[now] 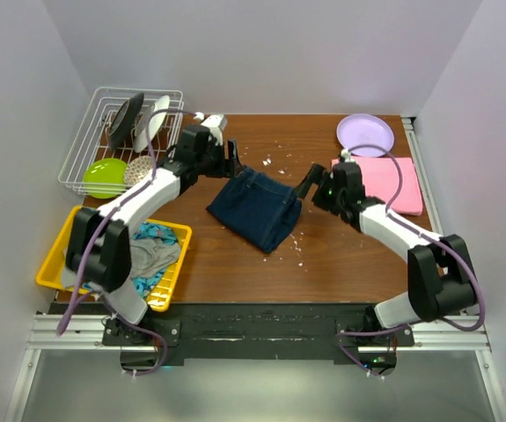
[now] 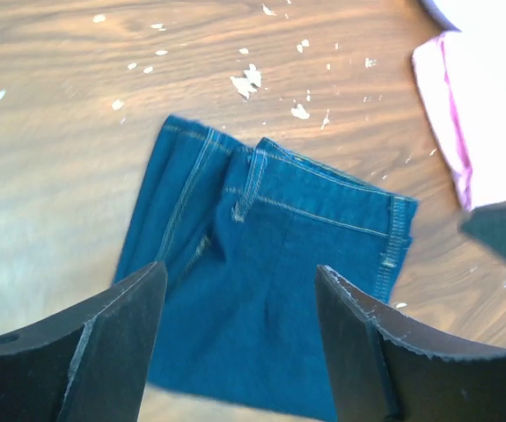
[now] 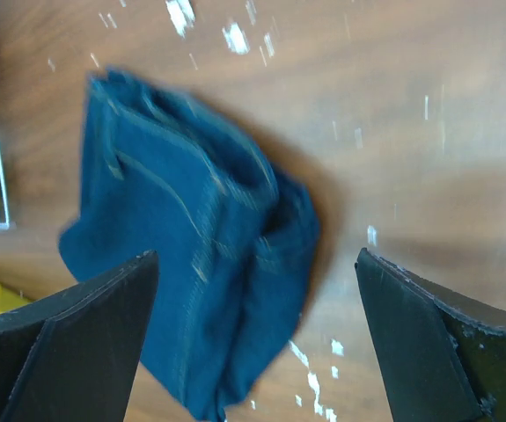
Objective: Fold and stack the mixed laundry pile
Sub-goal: Pick up the skirt from the center of the board.
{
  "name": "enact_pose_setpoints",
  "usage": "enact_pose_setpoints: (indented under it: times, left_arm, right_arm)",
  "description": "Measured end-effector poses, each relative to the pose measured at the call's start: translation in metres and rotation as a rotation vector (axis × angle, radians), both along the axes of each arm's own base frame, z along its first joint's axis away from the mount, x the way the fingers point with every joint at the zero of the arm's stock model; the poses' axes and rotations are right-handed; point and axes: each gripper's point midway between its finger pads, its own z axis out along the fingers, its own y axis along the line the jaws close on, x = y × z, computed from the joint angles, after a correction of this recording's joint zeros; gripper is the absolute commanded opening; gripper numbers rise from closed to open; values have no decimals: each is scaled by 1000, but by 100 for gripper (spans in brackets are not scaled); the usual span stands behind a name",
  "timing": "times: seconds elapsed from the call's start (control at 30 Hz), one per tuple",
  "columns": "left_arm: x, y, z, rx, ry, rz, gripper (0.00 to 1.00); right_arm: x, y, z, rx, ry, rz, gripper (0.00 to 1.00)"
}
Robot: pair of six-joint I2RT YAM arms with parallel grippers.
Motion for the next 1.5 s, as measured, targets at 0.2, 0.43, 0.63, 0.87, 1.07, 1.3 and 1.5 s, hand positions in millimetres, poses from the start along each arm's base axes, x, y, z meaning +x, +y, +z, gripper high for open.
enact_pose_setpoints:
  times: [0.2, 0.43, 0.63, 0.87, 1.07, 1.3, 1.5]
  left_arm:
    - [36, -20, -42, 75, 85, -151, 73]
    - [29, -26, -63, 89, 157, -223, 73]
    - [30, -26, -60, 97, 157, -238, 72]
    - [25, -18, -66, 144, 177, -243, 72]
    - [21, -10, -71, 176, 199, -248, 78]
    - [23, -8, -73, 189, 199, -245, 78]
    - [35, -1, -86, 232, 216, -189, 83]
  right_arm:
    - [-51, 18, -56, 83, 83, -3, 99]
    - [-46, 35, -52, 205, -8, 0, 99]
    - [-34, 53, -68, 267, -19, 8, 98]
    - [-25, 56, -68, 265, -21, -3, 68]
    - [-1, 56, -78, 184, 39, 1, 29]
    - [85, 46, -72, 46, 26, 70, 27]
    - [116, 45, -73, -38, 26, 150, 26]
